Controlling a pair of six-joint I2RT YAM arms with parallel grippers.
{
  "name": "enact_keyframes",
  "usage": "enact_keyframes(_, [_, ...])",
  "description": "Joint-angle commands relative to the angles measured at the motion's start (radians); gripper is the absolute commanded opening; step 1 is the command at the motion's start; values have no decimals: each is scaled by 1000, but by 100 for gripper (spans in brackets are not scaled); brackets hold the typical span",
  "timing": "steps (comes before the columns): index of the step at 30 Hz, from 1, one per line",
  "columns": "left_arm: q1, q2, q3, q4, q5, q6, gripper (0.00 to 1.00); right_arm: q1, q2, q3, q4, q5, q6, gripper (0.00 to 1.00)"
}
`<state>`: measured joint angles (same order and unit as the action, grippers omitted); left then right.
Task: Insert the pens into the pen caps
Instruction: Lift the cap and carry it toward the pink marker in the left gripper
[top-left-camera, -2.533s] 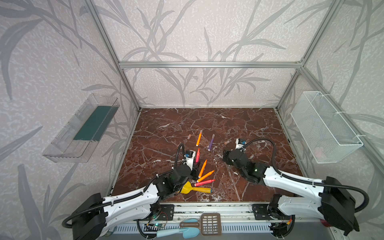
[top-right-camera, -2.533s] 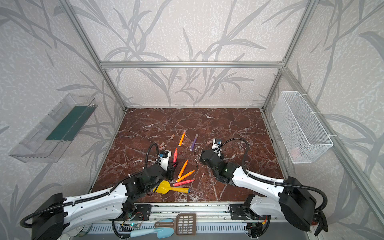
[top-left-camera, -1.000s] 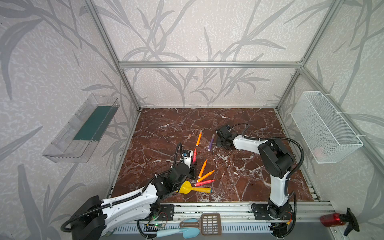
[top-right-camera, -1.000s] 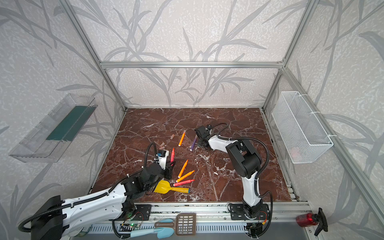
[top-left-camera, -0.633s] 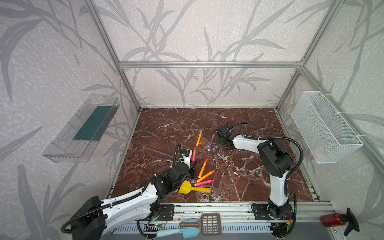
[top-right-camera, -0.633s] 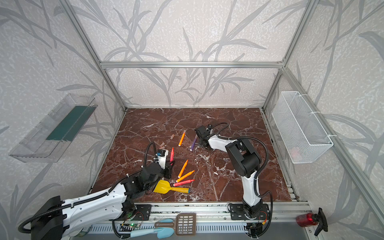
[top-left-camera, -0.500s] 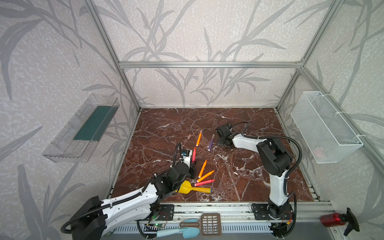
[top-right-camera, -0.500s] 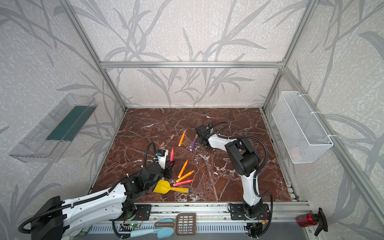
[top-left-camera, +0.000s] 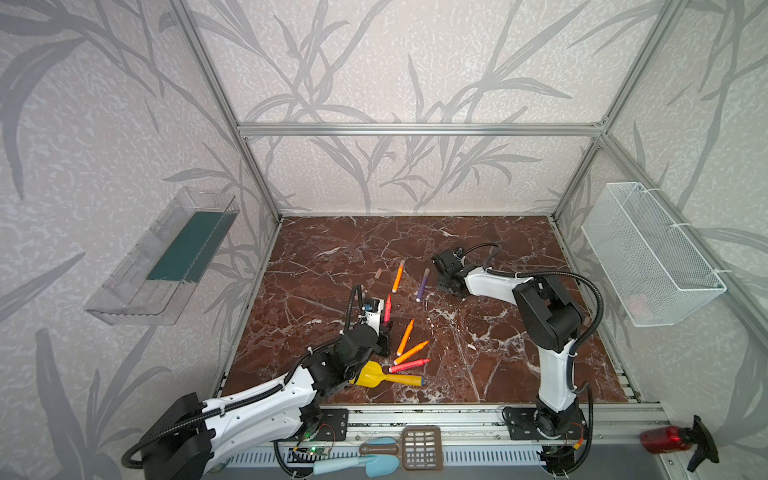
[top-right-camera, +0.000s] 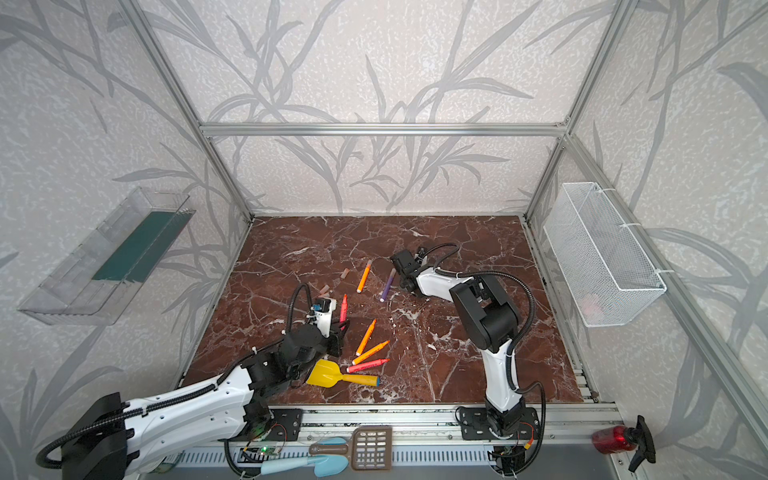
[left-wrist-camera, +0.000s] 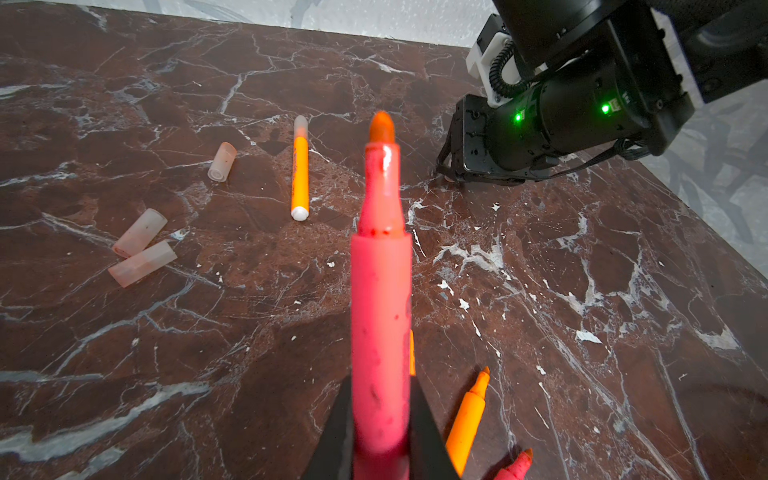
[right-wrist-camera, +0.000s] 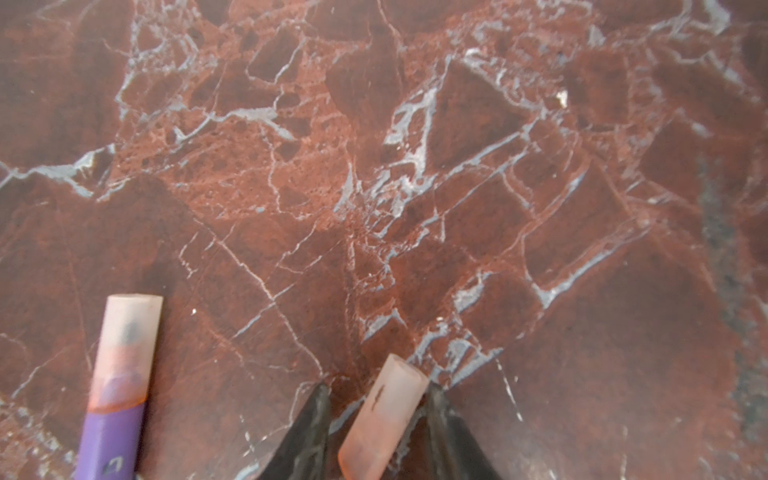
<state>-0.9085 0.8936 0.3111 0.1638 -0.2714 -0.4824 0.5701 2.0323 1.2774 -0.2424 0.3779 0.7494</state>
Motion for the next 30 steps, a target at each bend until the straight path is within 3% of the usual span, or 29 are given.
enact_keyframes(1, [7,-5,16,-1,0,-9,0,-8,38,-15,-37,-16,4,31])
enact_keyframes(10, [6,-10,13,7,25,-7,0,-16,23,-46,2,-39,10,15])
enact_keyframes(16, [6,18,-2,101,145,26,0,-19,-54,-134,86,-76,22,8])
enact_keyframes(22, [5,67,-5,202,312,48,0,-19,-276,-310,168,-131,38,5])
enact_keyframes(30, [2,92,-18,298,409,25,0,-17,-662,-578,337,-263,50,4])
